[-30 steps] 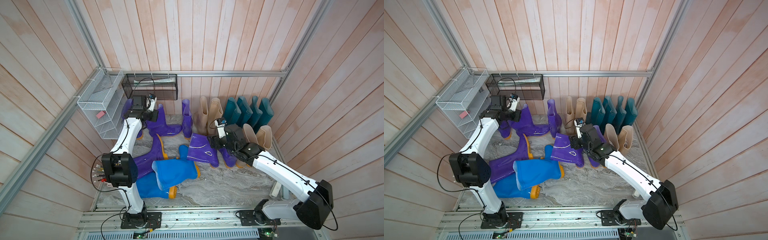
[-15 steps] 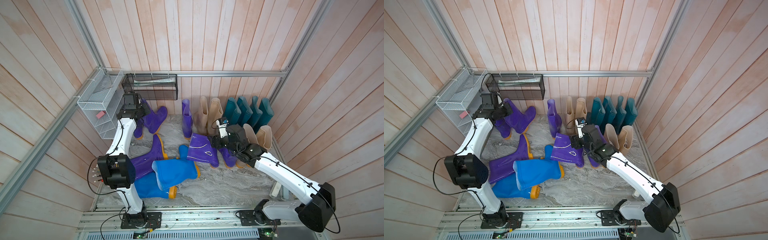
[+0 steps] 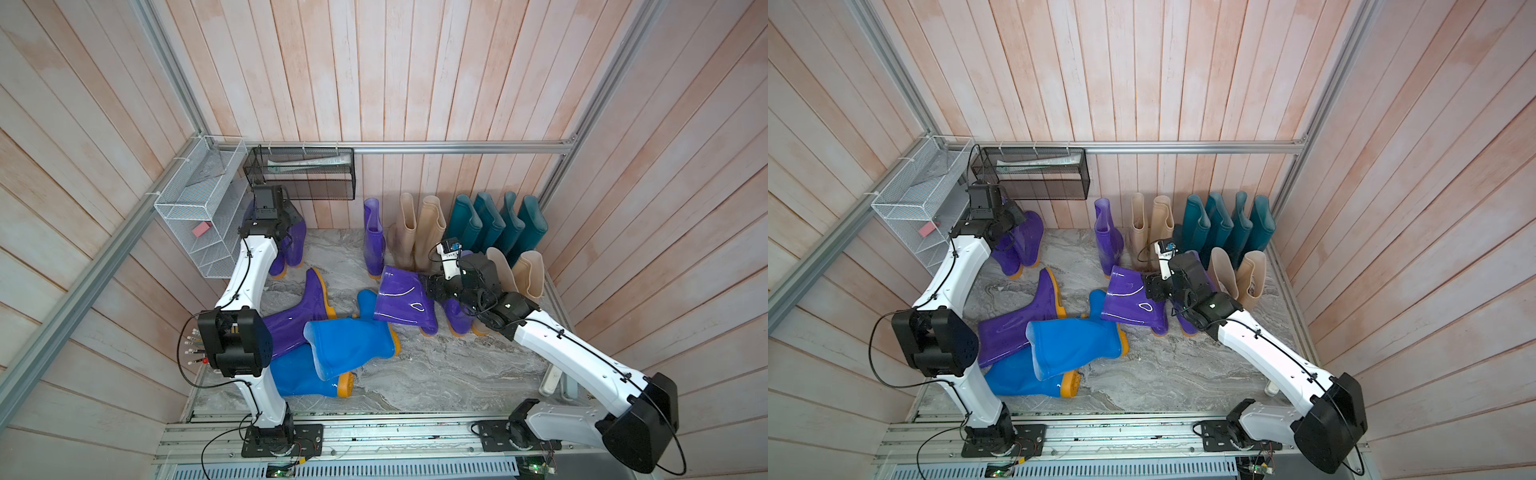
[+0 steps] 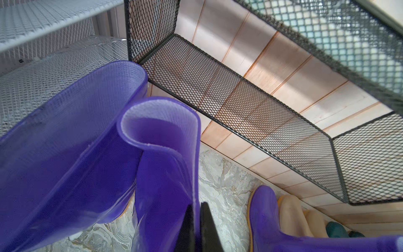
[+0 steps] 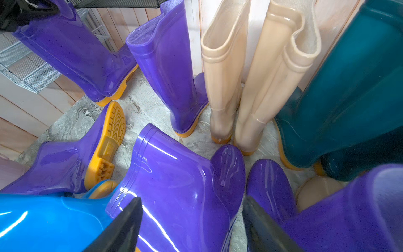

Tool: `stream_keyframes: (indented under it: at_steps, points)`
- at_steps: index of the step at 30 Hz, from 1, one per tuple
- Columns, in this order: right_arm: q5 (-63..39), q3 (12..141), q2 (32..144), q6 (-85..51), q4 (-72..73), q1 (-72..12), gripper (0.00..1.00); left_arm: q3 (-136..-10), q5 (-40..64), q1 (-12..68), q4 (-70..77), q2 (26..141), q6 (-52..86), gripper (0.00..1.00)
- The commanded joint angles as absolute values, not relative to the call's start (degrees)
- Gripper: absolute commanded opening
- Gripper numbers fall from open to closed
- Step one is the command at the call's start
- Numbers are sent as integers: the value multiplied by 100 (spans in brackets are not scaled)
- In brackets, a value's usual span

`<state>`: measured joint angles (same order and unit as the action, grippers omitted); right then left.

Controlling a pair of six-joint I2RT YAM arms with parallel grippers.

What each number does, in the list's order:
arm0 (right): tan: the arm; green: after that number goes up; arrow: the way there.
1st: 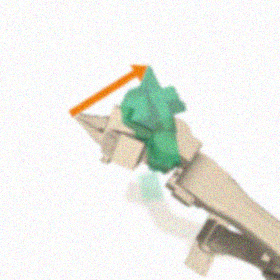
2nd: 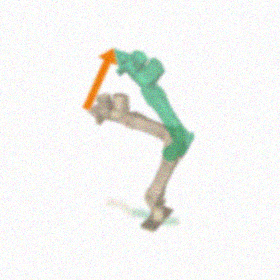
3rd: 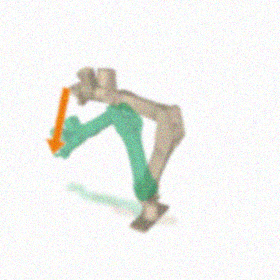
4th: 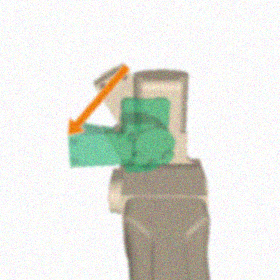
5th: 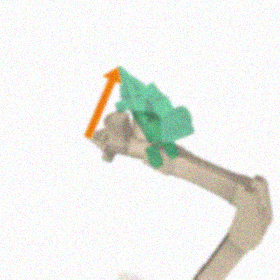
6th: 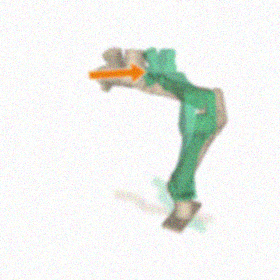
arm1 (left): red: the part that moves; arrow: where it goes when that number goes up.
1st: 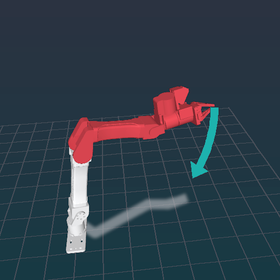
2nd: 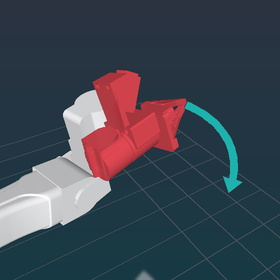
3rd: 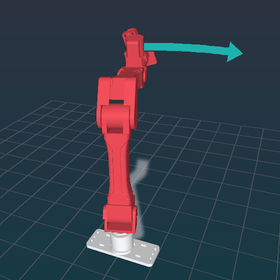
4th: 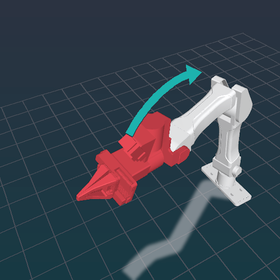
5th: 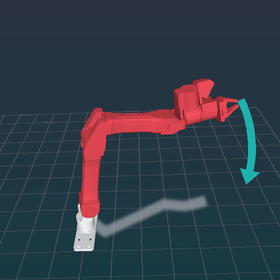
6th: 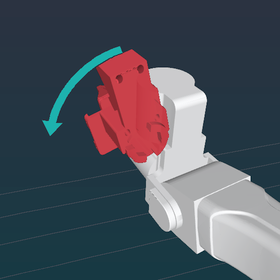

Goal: Match and arrange rain boots in pairs
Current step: Pair a pair of rain boots at the corner of the board.

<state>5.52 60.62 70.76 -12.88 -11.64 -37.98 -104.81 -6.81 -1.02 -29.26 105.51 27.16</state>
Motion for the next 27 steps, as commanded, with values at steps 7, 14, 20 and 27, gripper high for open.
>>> stream_keyframes:
  at_steps: [7, 14, 20, 27]
  points:
    - [464, 5926, 6925, -1327, -1099, -3760, 74, -10535, -1023, -36, -2292, 10590, 2673, 0]
    - [492, 5889, 6893, -1345, -1151, -3755, 74, -10694, -948, -31, -2425, 10643, 2173, 0]
    - [494, 5918, 6897, -1343, -1142, -3753, 74, -10695, -843, -35, -2581, 10769, 2051, 5]
    - [440, 5942, 6799, -1361, -1221, -3749, 74, -10697, -665, -39, -2568, 10965, 2013, 39]
